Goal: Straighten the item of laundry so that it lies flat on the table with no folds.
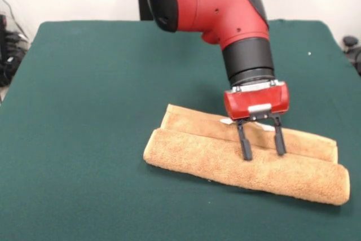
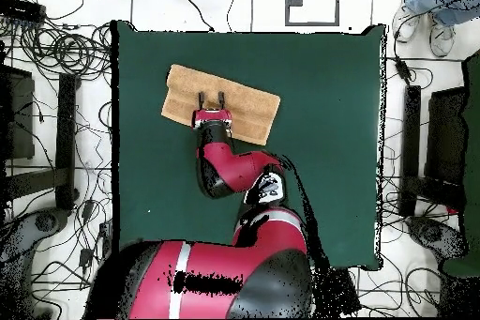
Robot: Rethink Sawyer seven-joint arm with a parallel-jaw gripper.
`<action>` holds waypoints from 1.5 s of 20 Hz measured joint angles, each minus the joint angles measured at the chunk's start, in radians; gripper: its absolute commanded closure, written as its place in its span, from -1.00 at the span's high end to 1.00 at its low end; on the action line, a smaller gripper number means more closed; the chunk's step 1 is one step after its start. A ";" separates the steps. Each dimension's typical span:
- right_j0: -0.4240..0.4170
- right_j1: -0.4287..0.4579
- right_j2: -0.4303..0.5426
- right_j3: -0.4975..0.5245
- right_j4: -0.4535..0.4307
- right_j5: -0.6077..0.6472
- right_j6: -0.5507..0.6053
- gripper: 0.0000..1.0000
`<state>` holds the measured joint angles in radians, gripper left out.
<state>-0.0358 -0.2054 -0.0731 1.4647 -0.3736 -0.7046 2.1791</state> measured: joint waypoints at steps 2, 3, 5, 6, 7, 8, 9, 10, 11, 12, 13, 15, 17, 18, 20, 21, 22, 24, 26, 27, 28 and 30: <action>0.006 -0.005 0.004 0.000 0.004 0.001 0.000 1.00; 0.014 -0.012 0.009 -0.002 0.005 0.001 0.000 1.00; 0.018 -0.015 0.015 -0.004 0.005 0.001 0.000 1.00; 0.017 -0.017 0.021 -0.004 0.003 0.004 0.000 1.00; 0.015 -0.019 0.028 -0.005 0.001 0.007 0.000 1.00; 0.012 -0.021 0.035 -0.005 -0.003 0.013 0.000 1.00; 0.010 -0.023 0.041 -0.005 -0.007 0.018 0.000 1.00; 0.001 -0.028 0.059 -0.005 -0.019 0.037 0.000 1.00; -0.009 -0.033 0.077 -0.005 -0.031 0.057 0.000 1.00; -0.017 -0.035 0.091 -0.007 -0.042 0.073 0.000 1.00; -0.026 -0.037 0.104 -0.008 -0.053 0.090 0.000 1.00; -0.046 -0.037 0.133 -0.011 -0.074 0.126 0.000 1.00; -0.067 -0.037 0.161 -0.012 -0.093 0.159 0.000 1.00; -0.079 -0.037 0.175 -0.012 -0.103 0.175 0.000 1.00; -0.123 -0.041 0.232 -0.013 -0.135 0.218 0.000 1.00; -0.136 -0.043 0.249 -0.013 -0.143 0.230 0.000 1.00; -0.146 -0.045 0.261 -0.013 -0.148 0.238 0.000 1.00; -0.182 -0.052 0.307 -0.011 -0.161 0.281 0.000 1.00; -0.194 -0.055 0.325 -0.010 -0.162 0.307 0.000 1.00; -0.200 -0.058 0.335 -0.010 -0.162 0.325 0.000 1.00; -0.199 -0.060 0.336 -0.010 -0.160 0.334 0.000 1.00; -0.194 -0.066 0.335 -0.010 -0.149 0.356 0.000 1.00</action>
<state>-0.2294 -0.2716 0.2618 1.4544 -0.5224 -0.3491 2.1789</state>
